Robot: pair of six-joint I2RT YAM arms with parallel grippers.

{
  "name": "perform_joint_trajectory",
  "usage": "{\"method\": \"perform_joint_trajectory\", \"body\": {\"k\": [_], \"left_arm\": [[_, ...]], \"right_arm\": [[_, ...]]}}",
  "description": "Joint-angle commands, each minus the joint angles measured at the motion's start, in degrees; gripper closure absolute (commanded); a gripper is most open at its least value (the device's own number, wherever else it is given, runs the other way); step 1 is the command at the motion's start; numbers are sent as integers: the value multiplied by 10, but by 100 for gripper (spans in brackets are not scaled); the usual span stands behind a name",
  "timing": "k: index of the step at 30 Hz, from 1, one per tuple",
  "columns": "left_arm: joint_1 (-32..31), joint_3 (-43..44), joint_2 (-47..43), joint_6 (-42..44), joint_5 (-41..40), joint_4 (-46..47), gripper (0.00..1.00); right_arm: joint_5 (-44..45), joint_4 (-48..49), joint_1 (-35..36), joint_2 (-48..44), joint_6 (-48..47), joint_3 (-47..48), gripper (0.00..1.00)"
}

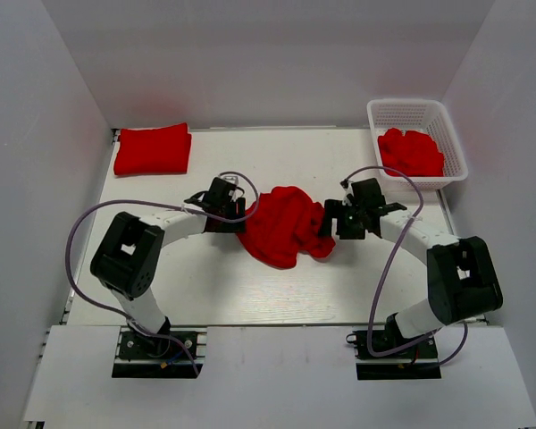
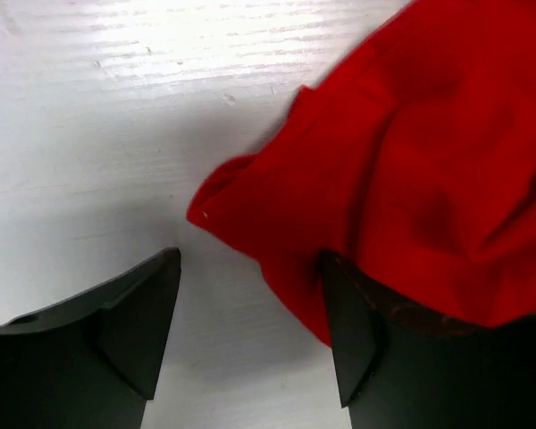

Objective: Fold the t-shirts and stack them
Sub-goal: Flatten out the tshirt

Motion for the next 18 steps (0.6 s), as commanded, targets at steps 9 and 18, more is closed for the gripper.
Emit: {"method": "perform_joint_trajectory", "body": {"k": [9,18], "left_arm": [[3,20,39,-6,21,45,75],[3,25,-48,6,-55,45,100]], "right_arm": [[-30,57,8,15,13,-9,81],[70,23,5,-63,3,13,100]]}}
